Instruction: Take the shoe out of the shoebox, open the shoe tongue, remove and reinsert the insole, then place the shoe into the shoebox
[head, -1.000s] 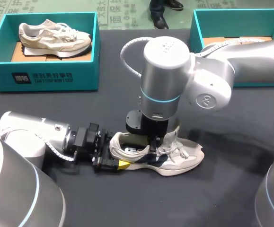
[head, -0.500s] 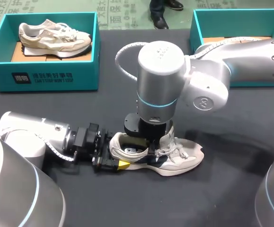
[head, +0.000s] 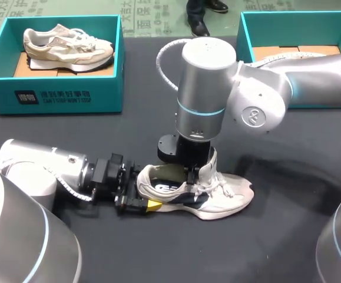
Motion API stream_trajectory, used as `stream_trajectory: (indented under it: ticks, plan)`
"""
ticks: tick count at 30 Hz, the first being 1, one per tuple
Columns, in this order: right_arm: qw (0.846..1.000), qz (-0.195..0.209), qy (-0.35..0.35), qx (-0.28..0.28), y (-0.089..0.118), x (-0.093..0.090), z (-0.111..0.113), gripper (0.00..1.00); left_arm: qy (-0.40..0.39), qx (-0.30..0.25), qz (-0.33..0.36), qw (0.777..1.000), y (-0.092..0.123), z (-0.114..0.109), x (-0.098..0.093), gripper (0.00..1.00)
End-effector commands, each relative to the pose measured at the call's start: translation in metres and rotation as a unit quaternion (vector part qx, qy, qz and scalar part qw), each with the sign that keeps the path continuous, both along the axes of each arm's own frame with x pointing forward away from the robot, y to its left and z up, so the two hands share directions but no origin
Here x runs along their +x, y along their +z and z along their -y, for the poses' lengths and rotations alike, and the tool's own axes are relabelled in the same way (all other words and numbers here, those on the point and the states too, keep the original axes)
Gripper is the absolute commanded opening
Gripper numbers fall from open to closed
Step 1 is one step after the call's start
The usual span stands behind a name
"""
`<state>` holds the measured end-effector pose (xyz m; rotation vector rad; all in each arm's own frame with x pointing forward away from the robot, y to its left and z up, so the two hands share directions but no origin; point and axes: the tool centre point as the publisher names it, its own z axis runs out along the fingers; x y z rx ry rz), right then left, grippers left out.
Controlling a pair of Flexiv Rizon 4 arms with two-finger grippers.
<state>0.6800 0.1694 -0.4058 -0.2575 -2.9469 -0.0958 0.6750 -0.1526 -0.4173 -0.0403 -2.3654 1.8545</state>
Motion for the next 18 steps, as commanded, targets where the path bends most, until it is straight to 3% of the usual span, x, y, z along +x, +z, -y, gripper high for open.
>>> stream_trajectory:
  ticks: [1, 18]
  plan:
    - [1.0, 0.003, -0.004, -0.005, -0.035, -0.021, -0.002, 0.38, 0.001, 0.002, 0.0, 1.0, 0.0, -0.001, -0.001, 0.0]
    - [1.0, 0.026, -0.012, -0.013, -0.029, -0.033, -0.006, 0.38, 0.001, 0.002, 0.0, 1.0, 0.0, -0.001, -0.001, 0.0]
